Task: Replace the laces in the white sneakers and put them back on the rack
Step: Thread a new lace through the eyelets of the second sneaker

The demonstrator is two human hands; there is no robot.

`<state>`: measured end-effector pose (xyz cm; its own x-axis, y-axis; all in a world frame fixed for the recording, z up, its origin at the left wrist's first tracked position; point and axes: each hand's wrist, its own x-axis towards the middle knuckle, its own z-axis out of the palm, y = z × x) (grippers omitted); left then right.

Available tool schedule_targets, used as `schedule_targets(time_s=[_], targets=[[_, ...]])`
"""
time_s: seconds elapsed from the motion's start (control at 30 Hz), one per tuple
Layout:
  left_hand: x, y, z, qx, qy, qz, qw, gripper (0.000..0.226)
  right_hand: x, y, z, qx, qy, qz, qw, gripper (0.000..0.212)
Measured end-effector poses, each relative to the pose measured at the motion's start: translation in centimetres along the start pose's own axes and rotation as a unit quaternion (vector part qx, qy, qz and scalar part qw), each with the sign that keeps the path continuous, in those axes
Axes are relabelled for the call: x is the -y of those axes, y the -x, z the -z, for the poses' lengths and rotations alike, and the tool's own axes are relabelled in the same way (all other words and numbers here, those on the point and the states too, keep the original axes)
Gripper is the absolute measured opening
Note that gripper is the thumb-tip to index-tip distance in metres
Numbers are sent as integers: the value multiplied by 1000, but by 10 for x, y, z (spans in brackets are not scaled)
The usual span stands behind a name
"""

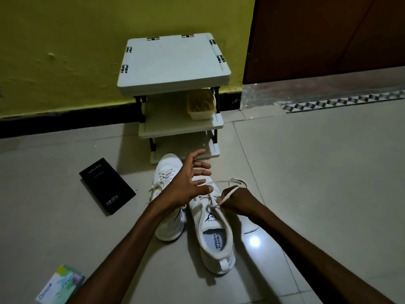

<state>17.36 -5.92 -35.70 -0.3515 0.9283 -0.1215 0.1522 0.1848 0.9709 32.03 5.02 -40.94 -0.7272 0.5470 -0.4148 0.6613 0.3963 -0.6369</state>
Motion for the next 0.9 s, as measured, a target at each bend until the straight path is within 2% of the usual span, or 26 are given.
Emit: schedule_targets(time_s=[0.07,0.1,0.2,0.3,0.37,0.43,0.47,0.57,0.7,0.9], targets=[[14,-4,1,1,-40,41,998,88,-2,1,-2,-11,-38,-1,999,32],[21,-6,2,10,-103,63,993,87,-4,1,-3,-17,-49,-6,999,31],[38,-11,2,57,-320,99,940,80,-5,1,-2,-10,-88,-22,996,24],[46,-17,-1,91,-391,100,911,73,8,5,11,26,-204,-56,977,15],[49,-20,-6,98,-414,95,900,72,24,11,29,40,-233,-89,968,17],[52,-20,-12,92,-426,86,896,69,45,22,51,38,-279,-83,956,15],[53,-20,-14,86,-431,79,895,68,56,30,64,36,-341,-66,937,15],[57,-18,-16,76,-435,69,894,69,87,56,102,29,-552,-12,833,18],[57,-17,-16,70,-422,49,903,64,123,82,141,80,-595,134,788,15],[57,-18,-20,84,-456,68,883,62,142,89,146,129,-654,235,708,3]])
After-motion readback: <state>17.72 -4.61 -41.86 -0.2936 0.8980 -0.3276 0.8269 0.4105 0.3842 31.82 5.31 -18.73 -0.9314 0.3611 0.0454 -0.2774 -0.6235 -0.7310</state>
